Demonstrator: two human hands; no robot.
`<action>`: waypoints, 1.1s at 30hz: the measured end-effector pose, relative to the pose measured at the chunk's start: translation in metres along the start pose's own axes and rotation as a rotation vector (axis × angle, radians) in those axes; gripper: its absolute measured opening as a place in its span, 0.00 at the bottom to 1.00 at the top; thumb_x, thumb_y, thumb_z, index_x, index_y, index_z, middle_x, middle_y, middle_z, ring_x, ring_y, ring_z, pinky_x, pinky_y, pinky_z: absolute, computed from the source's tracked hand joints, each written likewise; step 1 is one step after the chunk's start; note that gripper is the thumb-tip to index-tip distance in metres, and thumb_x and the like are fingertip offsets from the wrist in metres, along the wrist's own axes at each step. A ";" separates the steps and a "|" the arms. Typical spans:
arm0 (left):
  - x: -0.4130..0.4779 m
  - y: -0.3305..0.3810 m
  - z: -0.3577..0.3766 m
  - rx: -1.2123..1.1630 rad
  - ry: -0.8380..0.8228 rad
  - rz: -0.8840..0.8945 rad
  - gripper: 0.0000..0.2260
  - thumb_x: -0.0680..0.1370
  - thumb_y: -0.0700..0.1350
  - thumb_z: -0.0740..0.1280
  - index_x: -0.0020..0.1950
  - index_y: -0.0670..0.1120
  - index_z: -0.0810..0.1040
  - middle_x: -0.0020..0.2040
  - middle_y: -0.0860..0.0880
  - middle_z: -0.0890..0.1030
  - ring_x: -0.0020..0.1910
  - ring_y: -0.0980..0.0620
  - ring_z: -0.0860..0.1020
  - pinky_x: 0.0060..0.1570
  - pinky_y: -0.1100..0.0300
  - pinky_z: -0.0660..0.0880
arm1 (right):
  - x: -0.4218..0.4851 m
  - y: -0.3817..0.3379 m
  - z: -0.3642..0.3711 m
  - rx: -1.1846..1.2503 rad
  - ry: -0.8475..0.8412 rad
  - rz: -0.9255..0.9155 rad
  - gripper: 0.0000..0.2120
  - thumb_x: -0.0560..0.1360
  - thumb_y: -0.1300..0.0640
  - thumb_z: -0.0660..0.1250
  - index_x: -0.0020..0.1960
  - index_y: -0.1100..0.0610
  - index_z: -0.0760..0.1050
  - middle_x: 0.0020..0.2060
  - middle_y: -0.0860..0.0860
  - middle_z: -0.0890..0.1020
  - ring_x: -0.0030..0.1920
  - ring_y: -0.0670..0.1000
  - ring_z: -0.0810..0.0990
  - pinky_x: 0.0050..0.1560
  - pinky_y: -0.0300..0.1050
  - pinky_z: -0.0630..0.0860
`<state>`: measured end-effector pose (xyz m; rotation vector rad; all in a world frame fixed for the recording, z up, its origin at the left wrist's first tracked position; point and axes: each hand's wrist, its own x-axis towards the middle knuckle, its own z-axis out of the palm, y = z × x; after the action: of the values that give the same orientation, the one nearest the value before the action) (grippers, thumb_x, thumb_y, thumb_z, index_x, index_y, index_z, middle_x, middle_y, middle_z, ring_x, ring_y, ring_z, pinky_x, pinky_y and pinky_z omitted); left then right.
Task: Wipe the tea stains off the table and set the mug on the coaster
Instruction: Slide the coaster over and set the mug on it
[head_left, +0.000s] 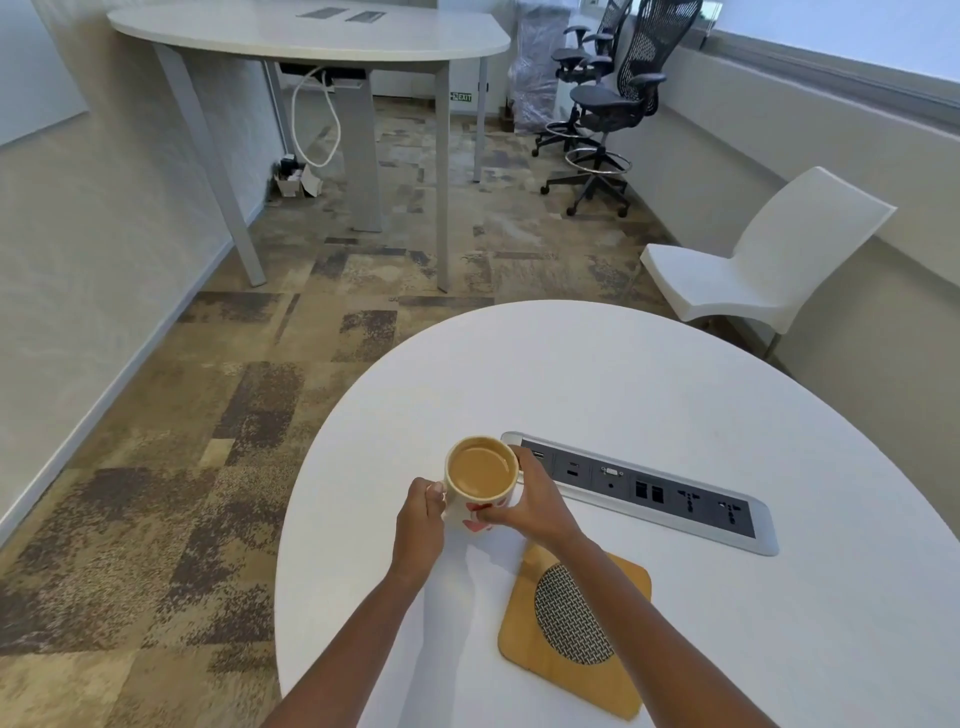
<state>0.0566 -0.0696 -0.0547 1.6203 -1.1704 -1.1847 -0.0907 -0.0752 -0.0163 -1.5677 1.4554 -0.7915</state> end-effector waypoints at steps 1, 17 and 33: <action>-0.003 0.001 0.002 -0.003 -0.013 0.011 0.11 0.81 0.40 0.52 0.39 0.45 0.65 0.40 0.48 0.72 0.45 0.49 0.70 0.49 0.56 0.69 | -0.004 0.001 -0.003 -0.005 0.010 -0.007 0.30 0.56 0.60 0.76 0.54 0.49 0.66 0.50 0.48 0.73 0.48 0.35 0.71 0.43 0.17 0.64; -0.071 0.015 0.056 -0.094 -0.183 0.047 0.14 0.82 0.40 0.51 0.37 0.48 0.66 0.39 0.50 0.72 0.48 0.48 0.72 0.60 0.47 0.72 | -0.092 0.035 -0.045 -0.088 0.254 0.048 0.35 0.54 0.47 0.76 0.57 0.42 0.64 0.54 0.45 0.76 0.57 0.49 0.74 0.62 0.55 0.71; -0.096 -0.007 0.073 -0.046 -0.263 0.011 0.14 0.82 0.42 0.50 0.38 0.47 0.66 0.42 0.46 0.72 0.48 0.48 0.72 0.61 0.43 0.70 | -0.131 0.058 -0.046 -0.094 0.272 0.102 0.38 0.52 0.40 0.70 0.59 0.50 0.67 0.52 0.44 0.75 0.55 0.47 0.72 0.61 0.56 0.70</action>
<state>-0.0251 0.0194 -0.0571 1.4533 -1.3023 -1.4391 -0.1745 0.0480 -0.0356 -1.4842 1.7766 -0.9149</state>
